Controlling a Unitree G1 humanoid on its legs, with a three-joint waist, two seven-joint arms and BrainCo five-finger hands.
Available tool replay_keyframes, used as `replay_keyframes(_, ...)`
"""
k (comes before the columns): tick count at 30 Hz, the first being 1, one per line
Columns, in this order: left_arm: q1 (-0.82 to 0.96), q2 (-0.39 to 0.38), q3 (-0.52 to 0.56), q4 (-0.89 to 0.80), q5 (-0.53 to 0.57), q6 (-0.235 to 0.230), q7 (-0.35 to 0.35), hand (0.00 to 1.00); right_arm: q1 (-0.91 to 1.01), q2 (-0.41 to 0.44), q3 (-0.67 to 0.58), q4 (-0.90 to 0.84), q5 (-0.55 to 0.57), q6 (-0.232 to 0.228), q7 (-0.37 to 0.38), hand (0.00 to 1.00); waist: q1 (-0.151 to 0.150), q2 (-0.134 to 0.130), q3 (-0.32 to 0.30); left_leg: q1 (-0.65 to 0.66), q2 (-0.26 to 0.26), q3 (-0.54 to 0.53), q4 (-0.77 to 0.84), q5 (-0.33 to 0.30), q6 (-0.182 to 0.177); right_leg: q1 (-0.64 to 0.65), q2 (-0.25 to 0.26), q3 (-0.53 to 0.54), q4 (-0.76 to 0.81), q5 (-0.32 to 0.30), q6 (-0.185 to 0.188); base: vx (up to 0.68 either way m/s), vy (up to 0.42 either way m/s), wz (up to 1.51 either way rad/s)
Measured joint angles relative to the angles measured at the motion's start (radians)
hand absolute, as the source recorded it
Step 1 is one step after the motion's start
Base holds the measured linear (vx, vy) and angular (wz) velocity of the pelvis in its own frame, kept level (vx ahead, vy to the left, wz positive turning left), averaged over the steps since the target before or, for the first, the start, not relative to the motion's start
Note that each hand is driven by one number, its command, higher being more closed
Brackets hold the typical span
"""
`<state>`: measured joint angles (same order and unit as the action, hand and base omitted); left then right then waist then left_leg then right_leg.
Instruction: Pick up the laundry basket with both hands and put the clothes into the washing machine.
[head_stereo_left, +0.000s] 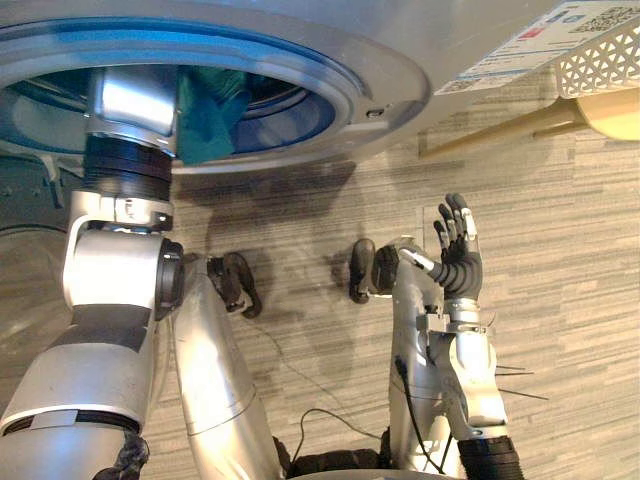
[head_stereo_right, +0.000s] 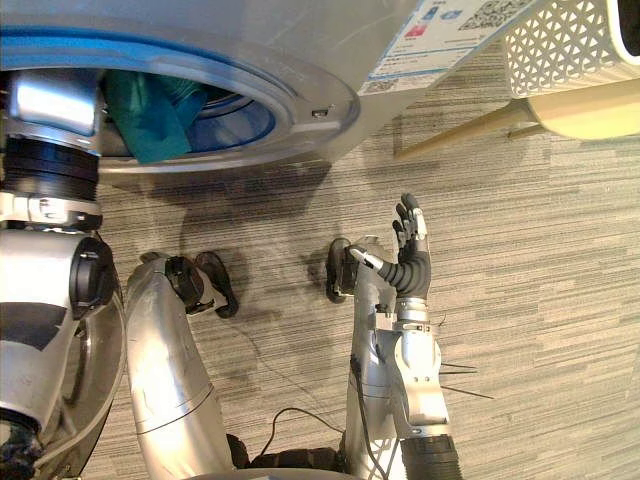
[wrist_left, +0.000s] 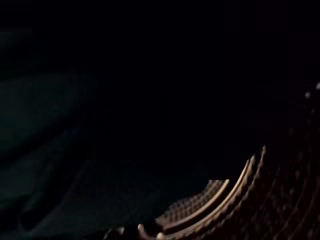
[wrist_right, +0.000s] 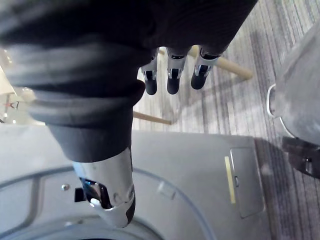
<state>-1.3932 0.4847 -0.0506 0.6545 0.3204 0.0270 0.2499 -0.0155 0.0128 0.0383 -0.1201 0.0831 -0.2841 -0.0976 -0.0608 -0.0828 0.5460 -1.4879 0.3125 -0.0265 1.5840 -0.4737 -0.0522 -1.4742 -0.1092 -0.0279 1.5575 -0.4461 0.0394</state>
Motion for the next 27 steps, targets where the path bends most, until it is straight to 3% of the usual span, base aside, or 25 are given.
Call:
replay_keyframes(4, 0.000, -0.013, -0.010, 0.002, -0.008, 0.006, -0.075, 0.00, 0.000, 0.001, -0.001, 0.000, 0.066, 0.022, 0.035, 0.00, 0.001, 0.000, -0.001, 0.050, -0.004, 0.003, -0.028, 0.003, -0.003, 0.049, -0.003, -0.008, -0.024, -0.001, 0.000, 0.06, -0.014, 0.04)
replay_keyframes(7, 0.042, -0.012, -0.010, -0.083, -0.024, 0.005, -0.074, 0.00, 0.002, 0.002, -0.001, 0.000, 0.078, 0.023, 0.043, 0.00, 0.004, 0.001, -0.003, 0.100, -0.009, 0.005, -0.069, 0.013, -0.006, 0.101, -0.006, -0.012, -0.059, 0.000, -0.001, 0.05, -0.027, 0.07)
replay_keyframes(9, 0.166, -0.011, -0.009, -0.214, -0.057, -0.026, -0.048, 0.00, 0.002, 0.002, 0.001, 0.000, 0.085, 0.025, 0.043, 0.00, 0.012, 0.003, -0.005, 0.177, -0.010, 0.014, -0.129, 0.023, -0.016, 0.176, -0.007, -0.025, -0.113, 0.003, -0.007, 0.05, -0.044, 0.07)
replay_keyframes(13, 0.366, -0.020, 0.003, -0.293, -0.075, -0.032, -0.029, 0.00, 0.009, 0.002, 0.013, -0.003, 0.080, 0.026, 0.044, 0.00, 0.019, 0.003, -0.011, 0.288, -0.005, 0.029, -0.224, 0.039, -0.030, 0.283, 0.000, -0.039, -0.198, 0.007, -0.015, 0.06, -0.045, 0.01)
replay_keyframes(17, 0.629, -0.126, 0.067, -0.314, -0.091, -0.034, -0.007, 0.00, 0.056, -0.007, 0.012, 0.009, 0.047, 0.028, 0.043, 0.00, 0.019, 0.008, -0.107, 0.388, -0.003, 0.062, -0.339, 0.048, -0.045, 0.363, 0.005, -0.052, -0.296, 0.009, -0.022, 0.12, -0.056, -0.04)
replay_keyframes(21, 0.903, -0.248, 0.089, -0.392, -0.093, -0.056, -0.010, 0.00, 0.055, -0.027, 0.005, 0.103, 0.012, 0.050, 0.036, 0.00, 0.041, 0.013, -0.121, 0.549, -0.001, 0.081, -0.444, 0.057, -0.062, 0.517, -0.004, -0.087, -0.378, 0.013, -0.028, 0.18, -0.053, 0.06)
replay_keyframes(27, 1.329, -0.431, 0.099, -0.344, -0.132, -0.077, -0.064, 0.00, 0.096, -0.050, -0.022, 0.284, 0.002, 0.080, 0.037, 0.00, 0.077, 0.060, -0.217, 0.847, -0.023, 0.120, -0.710, 0.113, -0.078, 0.825, -0.013, -0.139, -0.628, 0.033, -0.033, 0.15, -0.028, 0.15)
